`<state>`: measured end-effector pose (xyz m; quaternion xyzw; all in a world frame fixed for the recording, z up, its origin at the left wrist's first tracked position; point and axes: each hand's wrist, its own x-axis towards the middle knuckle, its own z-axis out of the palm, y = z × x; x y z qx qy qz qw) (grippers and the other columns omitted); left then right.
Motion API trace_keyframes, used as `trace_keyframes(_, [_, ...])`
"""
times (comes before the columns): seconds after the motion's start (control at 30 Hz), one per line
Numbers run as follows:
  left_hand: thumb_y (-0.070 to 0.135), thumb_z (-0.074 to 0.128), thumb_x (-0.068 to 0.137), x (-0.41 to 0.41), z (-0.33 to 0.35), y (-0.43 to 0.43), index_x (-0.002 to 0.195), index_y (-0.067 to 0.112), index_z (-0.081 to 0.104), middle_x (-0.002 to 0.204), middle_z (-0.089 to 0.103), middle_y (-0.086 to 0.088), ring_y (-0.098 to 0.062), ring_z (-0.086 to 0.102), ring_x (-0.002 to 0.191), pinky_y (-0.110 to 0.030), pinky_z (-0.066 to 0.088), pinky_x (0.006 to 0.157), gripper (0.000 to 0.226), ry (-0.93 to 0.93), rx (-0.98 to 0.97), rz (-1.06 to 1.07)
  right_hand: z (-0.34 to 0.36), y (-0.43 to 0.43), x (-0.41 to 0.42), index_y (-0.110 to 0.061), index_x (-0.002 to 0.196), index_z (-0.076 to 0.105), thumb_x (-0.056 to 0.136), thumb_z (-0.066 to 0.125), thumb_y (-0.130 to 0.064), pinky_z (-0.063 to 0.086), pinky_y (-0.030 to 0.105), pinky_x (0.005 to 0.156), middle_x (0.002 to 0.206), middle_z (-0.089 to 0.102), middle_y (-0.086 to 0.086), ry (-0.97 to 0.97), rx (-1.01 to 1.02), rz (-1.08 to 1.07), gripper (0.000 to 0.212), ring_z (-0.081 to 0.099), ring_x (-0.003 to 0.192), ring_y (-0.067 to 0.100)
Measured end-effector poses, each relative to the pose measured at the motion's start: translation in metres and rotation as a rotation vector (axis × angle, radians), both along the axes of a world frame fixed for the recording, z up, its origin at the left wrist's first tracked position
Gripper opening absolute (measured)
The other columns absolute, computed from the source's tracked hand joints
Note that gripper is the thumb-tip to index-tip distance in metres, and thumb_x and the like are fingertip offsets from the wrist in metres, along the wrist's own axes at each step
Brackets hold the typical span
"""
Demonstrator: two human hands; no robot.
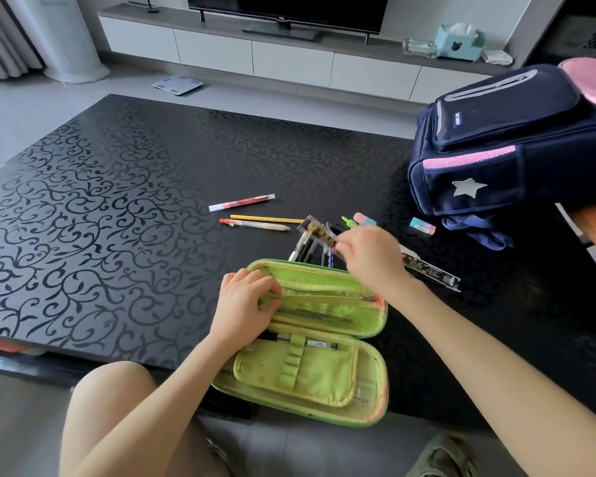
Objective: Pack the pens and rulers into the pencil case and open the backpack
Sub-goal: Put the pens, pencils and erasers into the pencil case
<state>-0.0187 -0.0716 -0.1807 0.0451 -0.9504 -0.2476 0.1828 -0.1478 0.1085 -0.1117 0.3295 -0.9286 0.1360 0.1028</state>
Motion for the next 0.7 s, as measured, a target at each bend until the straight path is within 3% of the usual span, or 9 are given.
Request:
trace_keyframes(0.1, [0.016, 0.079, 0.067, 0.0, 0.002, 0.0, 0.073, 0.021, 0.065, 0.079, 0.062, 0.009, -0.021, 0.056, 0.082, -0.031, 0.03, 0.078, 0.017, 0.016, 0.032, 0.021, -0.003, -0.015, 0.023, -0.012, 0.074, 0.07, 0.089, 0.055, -0.017, 0.044, 0.03, 0.066, 0.075, 0.07, 0.006, -0.179, 0.223, 0.076, 0.022, 0.057, 0.083, 0.023])
trace_keyframes(0.23, [0.016, 0.078, 0.068, 0.0, 0.002, 0.0, 0.076, 0.021, 0.067, 0.084, 0.058, 0.008, -0.021, 0.052, 0.088, -0.032, 0.03, 0.081, 0.015, 0.045, 0.055, 0.032, -0.015, -0.032, 0.04, -0.016, 0.096, 0.072, 0.089, 0.06, -0.025, 0.045, 0.031, 0.079, 0.098, 0.071, 0.001, -0.337, 0.197, 0.099, 0.017, 0.061, 0.097, 0.021])
trace_keyframes(0.33, [0.018, 0.078, 0.067, -0.001, 0.001, -0.001, 0.076, 0.022, 0.068, 0.094, 0.058, 0.006, -0.019, 0.049, 0.097, -0.033, 0.029, 0.084, 0.014, 0.064, 0.047, 0.02, -0.015, -0.035, 0.045, -0.017, 0.088, 0.072, 0.093, 0.053, -0.027, 0.048, 0.035, 0.079, 0.093, 0.068, 0.004, -0.443, 0.254, 0.153, 0.022, 0.057, 0.094, 0.022])
trace_keyframes(0.43, [0.022, 0.073, 0.07, -0.002, -0.003, -0.001, 0.077, 0.022, 0.066, 0.096, 0.062, 0.006, -0.016, 0.049, 0.097, -0.031, 0.029, 0.084, 0.01, 0.075, 0.015, -0.01, -0.012, -0.022, 0.042, -0.012, 0.081, 0.071, 0.094, 0.047, -0.02, 0.047, 0.04, 0.076, 0.088, 0.063, 0.007, -0.366, 0.265, 0.192, 0.029, 0.048, 0.09, 0.022])
trace_keyframes(0.5, [0.019, 0.073, 0.074, -0.003, -0.004, -0.001, 0.08, 0.021, 0.063, 0.09, 0.064, 0.009, -0.018, 0.055, 0.09, -0.029, 0.03, 0.081, 0.012, 0.042, -0.015, -0.015, -0.008, -0.002, 0.031, -0.008, 0.082, 0.071, 0.093, 0.042, -0.016, 0.045, 0.039, 0.073, 0.089, 0.064, 0.009, -0.243, 0.095, 0.085, 0.032, 0.052, 0.092, 0.027])
trace_keyframes(0.57, [0.019, 0.071, 0.078, -0.003, -0.003, 0.001, 0.083, 0.02, 0.061, 0.086, 0.066, 0.011, -0.018, 0.058, 0.086, -0.028, 0.031, 0.079, 0.011, 0.014, -0.054, -0.015, -0.008, 0.03, 0.009, -0.004, 0.086, 0.07, 0.089, 0.043, -0.013, 0.042, 0.036, 0.066, 0.091, 0.065, 0.013, -0.077, -0.026, -0.177, 0.029, 0.055, 0.091, 0.034])
trace_keyframes(0.63, [0.018, 0.068, 0.081, -0.003, -0.003, 0.002, 0.085, 0.019, 0.059, 0.085, 0.066, 0.009, -0.019, 0.058, 0.086, -0.028, 0.031, 0.078, 0.01, 0.01, -0.079, -0.019, -0.012, 0.067, -0.016, -0.007, 0.1, 0.067, 0.089, 0.049, -0.014, 0.042, 0.037, 0.074, 0.104, 0.064, 0.015, -0.065, 0.052, -0.465, 0.022, 0.053, 0.098, 0.036])
trace_keyframes(0.7, [0.021, 0.066, 0.083, -0.003, -0.002, 0.002, 0.09, 0.017, 0.059, 0.087, 0.067, 0.006, -0.021, 0.058, 0.087, -0.029, 0.032, 0.076, 0.011, 0.012, -0.082, -0.026, -0.02, 0.098, -0.034, -0.011, 0.117, 0.059, 0.091, 0.052, -0.021, 0.043, 0.038, 0.084, 0.118, 0.058, 0.014, -0.197, 0.236, -0.631, 0.028, 0.05, 0.109, 0.034])
